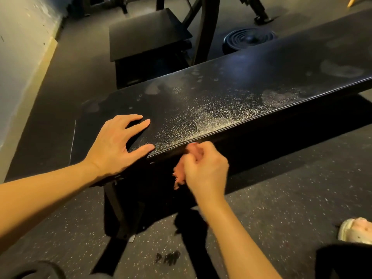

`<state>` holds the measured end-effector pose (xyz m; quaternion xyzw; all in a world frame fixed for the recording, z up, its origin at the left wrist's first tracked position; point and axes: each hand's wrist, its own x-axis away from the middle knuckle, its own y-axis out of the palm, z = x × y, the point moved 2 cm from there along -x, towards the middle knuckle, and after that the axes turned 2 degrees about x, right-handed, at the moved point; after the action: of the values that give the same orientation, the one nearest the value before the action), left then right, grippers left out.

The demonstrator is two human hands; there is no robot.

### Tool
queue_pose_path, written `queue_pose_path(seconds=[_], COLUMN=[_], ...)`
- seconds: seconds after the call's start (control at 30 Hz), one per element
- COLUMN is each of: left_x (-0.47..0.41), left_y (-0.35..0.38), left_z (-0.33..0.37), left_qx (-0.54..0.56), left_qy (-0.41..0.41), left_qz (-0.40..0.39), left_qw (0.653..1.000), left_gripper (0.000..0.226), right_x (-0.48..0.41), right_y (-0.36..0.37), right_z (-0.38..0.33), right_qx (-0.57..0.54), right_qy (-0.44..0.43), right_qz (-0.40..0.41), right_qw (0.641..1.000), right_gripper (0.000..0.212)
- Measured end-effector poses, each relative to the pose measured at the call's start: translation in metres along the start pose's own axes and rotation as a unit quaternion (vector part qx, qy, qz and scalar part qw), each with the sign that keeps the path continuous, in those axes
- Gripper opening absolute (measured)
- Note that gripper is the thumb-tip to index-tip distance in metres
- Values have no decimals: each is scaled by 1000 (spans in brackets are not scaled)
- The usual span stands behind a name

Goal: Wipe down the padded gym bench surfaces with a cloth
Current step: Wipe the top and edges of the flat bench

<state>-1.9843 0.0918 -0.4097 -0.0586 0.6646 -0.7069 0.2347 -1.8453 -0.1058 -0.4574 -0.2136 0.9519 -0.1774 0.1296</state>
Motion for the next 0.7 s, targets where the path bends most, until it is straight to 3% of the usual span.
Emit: queue_pose_path(seconds=[0.1, 0.2, 0.27, 0.33, 0.4, 0.47, 0.6, 0.7], left_x=[0, -1, -1, 0, 0, 1, 0, 0], left_y=[0, 1, 0, 0, -1, -1, 1, 1], left_z=[1, 2, 3, 4, 4, 3, 2, 3], left_qx=[1, 4, 1, 1, 1, 1, 7, 8], left_qy=[-4, -10, -13, -10, -7, -7, -9, -8], left_qz=[1, 1, 5, 6, 3, -2, 4, 13], left_qw=[1000, 1000, 1000, 1000, 1000, 1000, 1000, 1000], left_gripper=[77, 75, 75, 74, 74, 75, 75, 75], right_x=[-33, -26, 0, 30, 37, 22, -21, -9], right_y=[-30, -23, 7, 34, 36, 17, -28, -15], right_z=[21, 7, -6, -14, -20, -20, -6, -17], right_qx=[0, -18, -41, -59, -38, -40, -75, -111], right_qy=[88, 105, 67, 28, -13, 6, 99, 124], right_qz=[113, 132, 72, -54, -93, -55, 94, 126], right_qw=[990, 985, 994, 996, 995, 998, 988, 978], right_gripper=[5, 12, 13, 7, 9, 7, 9, 3])
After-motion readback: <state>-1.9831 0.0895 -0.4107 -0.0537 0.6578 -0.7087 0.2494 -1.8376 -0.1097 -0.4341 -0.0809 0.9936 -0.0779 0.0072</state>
